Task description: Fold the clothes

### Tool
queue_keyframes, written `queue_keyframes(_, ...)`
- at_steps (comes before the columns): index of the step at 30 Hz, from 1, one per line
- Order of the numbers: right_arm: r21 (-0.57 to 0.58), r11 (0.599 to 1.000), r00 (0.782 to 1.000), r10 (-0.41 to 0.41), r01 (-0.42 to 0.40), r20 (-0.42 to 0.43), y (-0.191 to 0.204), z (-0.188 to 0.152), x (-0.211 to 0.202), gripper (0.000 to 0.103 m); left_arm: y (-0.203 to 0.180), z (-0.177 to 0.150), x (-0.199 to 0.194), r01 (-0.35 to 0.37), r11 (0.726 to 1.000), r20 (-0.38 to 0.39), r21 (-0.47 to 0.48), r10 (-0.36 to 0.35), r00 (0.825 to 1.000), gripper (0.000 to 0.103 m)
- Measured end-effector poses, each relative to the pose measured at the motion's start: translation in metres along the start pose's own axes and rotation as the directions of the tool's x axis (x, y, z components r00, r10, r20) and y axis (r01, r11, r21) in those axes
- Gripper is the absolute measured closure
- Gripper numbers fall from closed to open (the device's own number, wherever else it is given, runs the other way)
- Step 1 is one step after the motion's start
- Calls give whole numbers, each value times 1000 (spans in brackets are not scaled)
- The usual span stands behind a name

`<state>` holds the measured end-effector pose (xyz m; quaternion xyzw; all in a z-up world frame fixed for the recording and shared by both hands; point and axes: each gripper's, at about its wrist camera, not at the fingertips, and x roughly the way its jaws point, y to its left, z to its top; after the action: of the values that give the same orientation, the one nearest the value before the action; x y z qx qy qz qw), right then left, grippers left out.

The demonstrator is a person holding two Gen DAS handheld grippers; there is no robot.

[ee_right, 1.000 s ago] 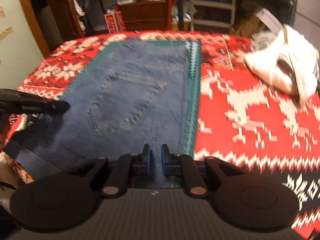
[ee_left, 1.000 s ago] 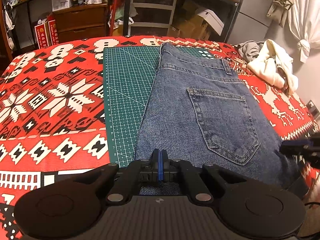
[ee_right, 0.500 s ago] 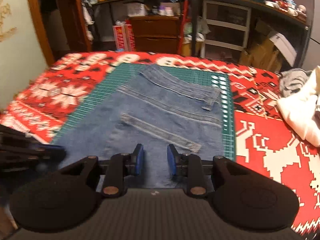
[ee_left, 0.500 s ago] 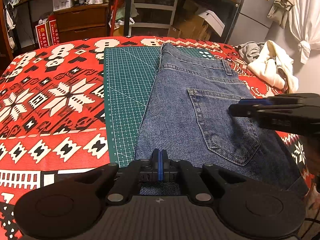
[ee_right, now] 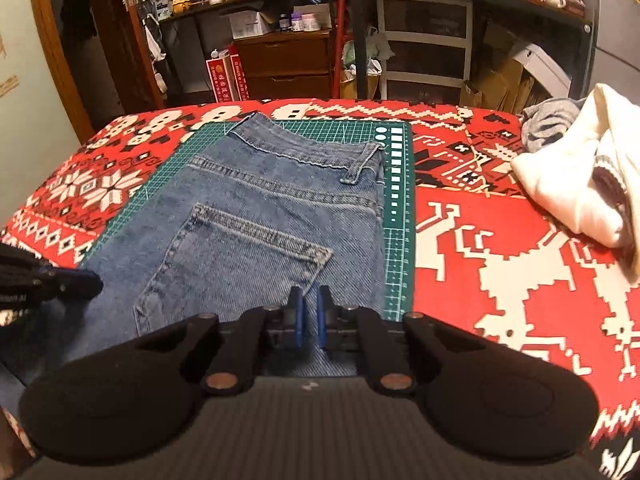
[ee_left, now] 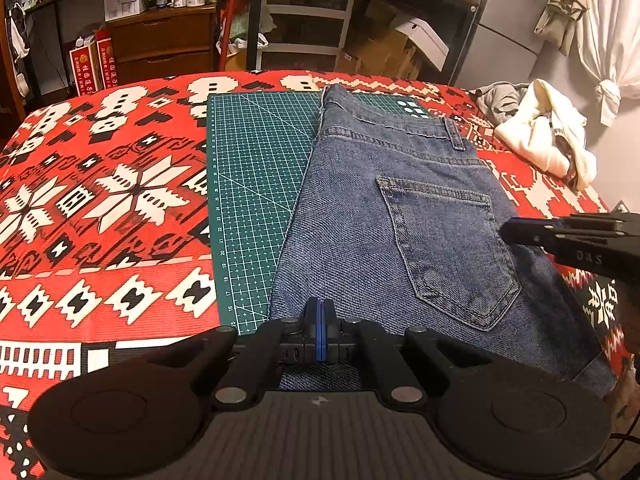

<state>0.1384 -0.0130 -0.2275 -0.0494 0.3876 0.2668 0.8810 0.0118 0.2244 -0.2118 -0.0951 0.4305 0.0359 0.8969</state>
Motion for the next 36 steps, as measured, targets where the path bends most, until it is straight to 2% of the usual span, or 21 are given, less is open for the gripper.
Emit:
queue_keyframes(2, 9, 1000, 1000, -14, 14, -6, -3, -3, -4, 95, 0, 0, 0, -2, 1000, -1, 5, 2, 1000, 100)
queue_keyframes(3, 13, 1000, 1000, -21, 21, -10, -4, -5, -6, 85, 0, 1, 1, -3, 1000, -1, 7, 3, 1000, 100)
queue_keyframes(5, 21, 999, 999, -36, 37, -17, -7, -8, -11, 80, -3, 2, 1, -13, 1000, -5, 22, 13, 1000, 100)
queue_keyframes(7, 6, 998, 998, -56, 56, -11, -5, -8, -18, 80, -8, 4, 1, -32, 998, -14, 46, 32, 999, 100)
queue_keyframes(9, -18, 998, 998, -55, 55, 7, 0, -7, -27, 71, -14, 6, 1, -45, 997, -27, 69, 47, 999, 98)
queue_keyframes(10, -22, 999, 999, -47, 47, 14, 2, -6, -30, 66, -18, 8, 0, -41, 997, -27, 69, 43, 999, 93)
queue_keyframes(11, -27, 999, 999, -39, 40, 22, 4, -6, -34, 57, -21, 9, -1, -36, 997, -25, 68, 38, 999, 89)
queue_keyframes(12, -27, 999, 999, -30, 31, 26, 6, -5, -36, 47, -25, 11, -4, -20, 997, -14, 68, 21, 1000, 81)
queue_keyframes(13, -23, 999, 999, -22, 23, 27, 7, -5, -37, 41, -29, 12, -6, -8, 997, 1, 73, 8, 1000, 72)
queue_keyframes(14, -19, 1000, 1000, -16, 16, 27, 8, -6, -36, 32, -34, 12, -8, 3, 997, 15, 79, -4, 1000, 67)
queue_keyframes(15, -21, 1000, 1000, -17, 17, 24, 10, -7, -35, 25, -39, 12, -8, 6, 996, 32, 93, -9, 999, 59)
queue_keyframes(16, -27, 999, 1000, -23, 23, 21, 11, -8, -33, 23, -44, 12, -6, 7, 994, 40, 111, -11, 999, 54)
queue_keyframes(18, -43, 998, 999, -35, 36, 9, 15, -12, -29, 17, -52, 12, 2, -7, 989, 35, 146, 2, 999, 49)
queue_keyframes(20, -59, 997, 999, -44, 43, -12, 15, -15, -23, 10, -58, 10, 10, -25, 984, 29, 175, 20, 999, 48)
queue_keyframes(23, -94, 994, 998, -66, 64, -24, 18, -23, -17, 1, -61, 4, 14, -41, 976, 60, 216, 29, 998, 44)
queue_keyframes(25, -102, 992, 997, -72, 68, -40, 18, -30, -12, 0, -62, -1, 14, -45, 972, 81, 231, 27, 996, 41)
queue_keyframes(28, -31, 998, 998, -62, 61, -34, 12, -36, -11, 0, -62, -7, 15, -54, 970, 117, 236, 27, 993, 37)
queue_keyframes(31, -40, 997, 997, -72, 71, -28, 14, -38, -11, 0, -62, -13, 15, -68, 973, 148, 219, 36, 988, 29)
queue_keyframes(35, -38, 997, 997, -73, 72, -23, 13, -39, -11, 0, -61, -10, 17, -64, 979, 124, 193, 40, 991, 19)
queue_keyframes(36, -37, 997, 997, -74, 73, -28, 13, -38, -11, 0, -61, -10, 18, -53, 980, 109, 193, 32, 994, 12)
